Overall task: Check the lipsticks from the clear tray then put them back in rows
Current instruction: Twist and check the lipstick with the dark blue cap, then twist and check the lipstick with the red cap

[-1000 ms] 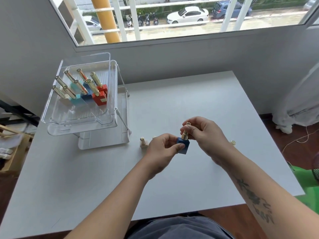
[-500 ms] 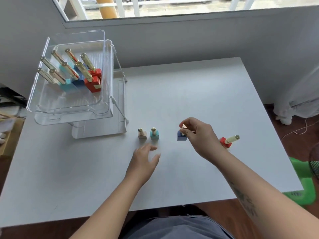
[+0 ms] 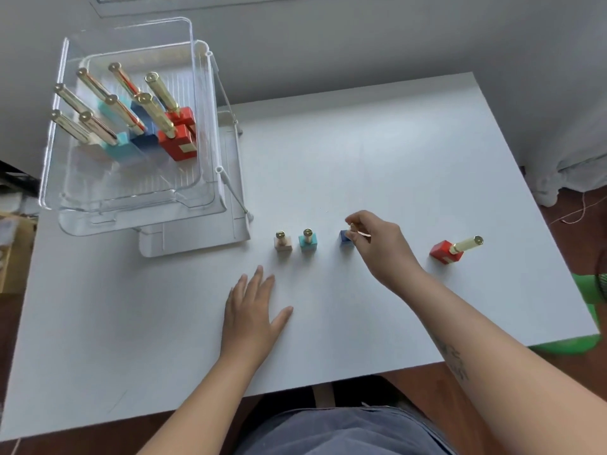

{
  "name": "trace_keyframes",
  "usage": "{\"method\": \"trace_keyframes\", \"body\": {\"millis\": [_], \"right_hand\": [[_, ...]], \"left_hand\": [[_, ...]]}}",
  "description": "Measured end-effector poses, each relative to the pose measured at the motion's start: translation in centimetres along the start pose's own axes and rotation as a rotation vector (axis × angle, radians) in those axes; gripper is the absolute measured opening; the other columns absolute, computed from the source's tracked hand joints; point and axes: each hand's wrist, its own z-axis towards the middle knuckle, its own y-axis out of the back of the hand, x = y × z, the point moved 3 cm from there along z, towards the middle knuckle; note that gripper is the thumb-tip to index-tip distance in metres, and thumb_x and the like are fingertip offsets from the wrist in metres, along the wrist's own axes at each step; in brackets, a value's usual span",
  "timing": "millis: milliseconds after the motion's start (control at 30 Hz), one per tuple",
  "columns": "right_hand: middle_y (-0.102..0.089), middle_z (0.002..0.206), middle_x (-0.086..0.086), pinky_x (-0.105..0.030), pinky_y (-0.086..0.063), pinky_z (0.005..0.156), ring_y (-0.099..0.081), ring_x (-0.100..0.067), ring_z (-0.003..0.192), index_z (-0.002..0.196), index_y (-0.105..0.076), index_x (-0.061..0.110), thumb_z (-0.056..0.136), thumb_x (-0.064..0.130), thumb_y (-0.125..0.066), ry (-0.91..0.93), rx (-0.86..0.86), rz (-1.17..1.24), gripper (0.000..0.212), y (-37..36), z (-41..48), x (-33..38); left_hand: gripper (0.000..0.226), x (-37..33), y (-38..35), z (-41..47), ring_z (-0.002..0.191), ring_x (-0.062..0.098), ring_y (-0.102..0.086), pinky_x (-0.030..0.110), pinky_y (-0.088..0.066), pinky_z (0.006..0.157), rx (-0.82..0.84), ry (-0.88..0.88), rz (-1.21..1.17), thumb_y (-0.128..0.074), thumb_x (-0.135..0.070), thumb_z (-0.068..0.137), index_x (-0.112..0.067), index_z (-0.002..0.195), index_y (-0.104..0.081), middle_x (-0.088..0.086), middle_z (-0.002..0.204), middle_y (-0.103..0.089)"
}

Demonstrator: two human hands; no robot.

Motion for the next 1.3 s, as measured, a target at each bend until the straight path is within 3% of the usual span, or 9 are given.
{"method": "trace_keyframes", "body": {"millis": [167,300,400,467,567,733,867,1067,1300], "right_hand": [[-0.054,0.133,0.007,-0.031,-0.043,0.102,-0.051,-0.012,0.121,0.135,-0.045,0.026,0.092,0.025,-0.061,-0.004,-0.032,-0.081,0.046,-0.3,-1.5,-1.8],[-0.051,0.137,0.003,-0.023,-0.034,0.103,-0.046,-0.016,0.128,0.137,-0.046,0.02,0.093,0.027,-0.06,0.009,-0.071,-0.307,0.047,-0.1,-4.7,-5.7],[-0.051,0.139,-0.011,-0.038,-0.037,0.106,-0.046,-0.033,0.13,0.133,-0.054,0.012,0.089,0.024,-0.066,0.026,-0.078,-0.534,0.047,0.6,-7.3,-9.3],[-0.044,0.147,-0.014,-0.046,-0.031,0.111,-0.037,-0.038,0.137,0.136,-0.052,0.016,0.09,0.031,-0.064,-0.047,-0.095,-0.616,0.05,1.6,-8.6,-11.5],[-0.031,0.156,-0.011,-0.049,-0.017,0.118,-0.02,-0.035,0.146,0.145,-0.042,0.028,0.094,0.045,-0.05,-0.152,-0.117,-0.674,0.054,3.2,-10.0,-14.1],[-0.014,0.162,-0.001,-0.047,-0.004,0.12,-0.006,-0.029,0.15,0.15,-0.023,0.037,0.092,0.062,-0.014,-0.222,-0.098,-0.738,0.064,5.4,-11.5,-17.2],[-0.013,0.163,-0.001,-0.046,-0.004,0.119,-0.008,-0.028,0.15,0.151,-0.019,0.038,0.093,0.063,-0.004,-0.209,-0.074,-0.747,0.064,6.2,-11.9,-18.3],[-0.021,0.16,-0.005,-0.049,-0.01,0.116,-0.014,-0.03,0.147,0.15,-0.026,0.032,0.097,0.057,-0.013,-0.172,-0.09,-0.751,0.06,6.3,-12.1,-18.3],[-0.024,0.159,-0.007,-0.052,-0.015,0.113,-0.013,-0.03,0.146,0.15,-0.03,0.03,0.094,0.052,-0.029,-0.115,-0.14,-0.801,0.06,6.3,-12.0,-18.7]], "left_hand": [[0.065,-0.1,0.3,-0.1,0.149,0.025,-0.013,0.039,-0.015,0.119,0.025,0.007,-0.024,-0.054,-0.053,0.091,-0.025,0.146,-0.038,-0.004,0.162,-0.02],[0.058,-2.0,0.8,-0.3,0.14,0.024,-0.034,0.036,-0.029,0.113,0.027,-0.075,-0.073,-0.06,-0.043,0.091,-0.02,0.142,-0.047,-0.001,0.151,-0.043],[0.053,-4.3,0.5,-0.5,0.132,0.022,-0.043,0.035,-0.036,0.108,0.04,-0.152,-0.092,-0.064,-0.04,0.089,-0.018,0.136,-0.053,-0.001,0.141,-0.052],[0.049,-6.3,0.3,-0.4,0.13,0.02,-0.045,0.032,-0.036,0.106,0.049,-0.21,-0.103,-0.064,-0.039,0.089,-0.019,0.133,-0.055,-0.004,0.137,-0.055],[0.048,-9.8,0.0,0.8,0.129,0.017,-0.043,0.03,-0.036,0.106,0.091,-0.293,-0.13,-0.061,-0.038,0.091,-0.021,0.134,-0.052,-0.006,0.136,-0.054],[0.05,-16.9,-0.6,4.3,0.13,0.014,-0.043,0.028,-0.037,0.106,0.196,-0.413,-0.26,-0.061,-0.035,0.092,-0.022,0.138,-0.047,-0.006,0.139,-0.051],[0.053,-22.1,-1.8,6.9,0.133,0.013,-0.038,0.026,-0.033,0.107,0.255,-0.456,-0.281,-0.061,-0.031,0.093,-0.026,0.142,-0.042,-0.009,0.144,-0.048],[0.052,-26.0,-3.4,8.8,0.13,0.014,-0.043,0.032,-0.039,0.104,0.28,-0.452,-0.28,-0.062,-0.028,0.092,-0.028,0.141,-0.044,-0.01,0.143,-0.049],[0.025,-27.2,-4.0,9.5,0.111,0.013,-0.045,0.031,-0.045,0.087,0.217,-0.461,-0.344,-0.062,-0.031,0.092,-0.032,0.117,-0.061,-0.017,0.118,-0.064]]}}
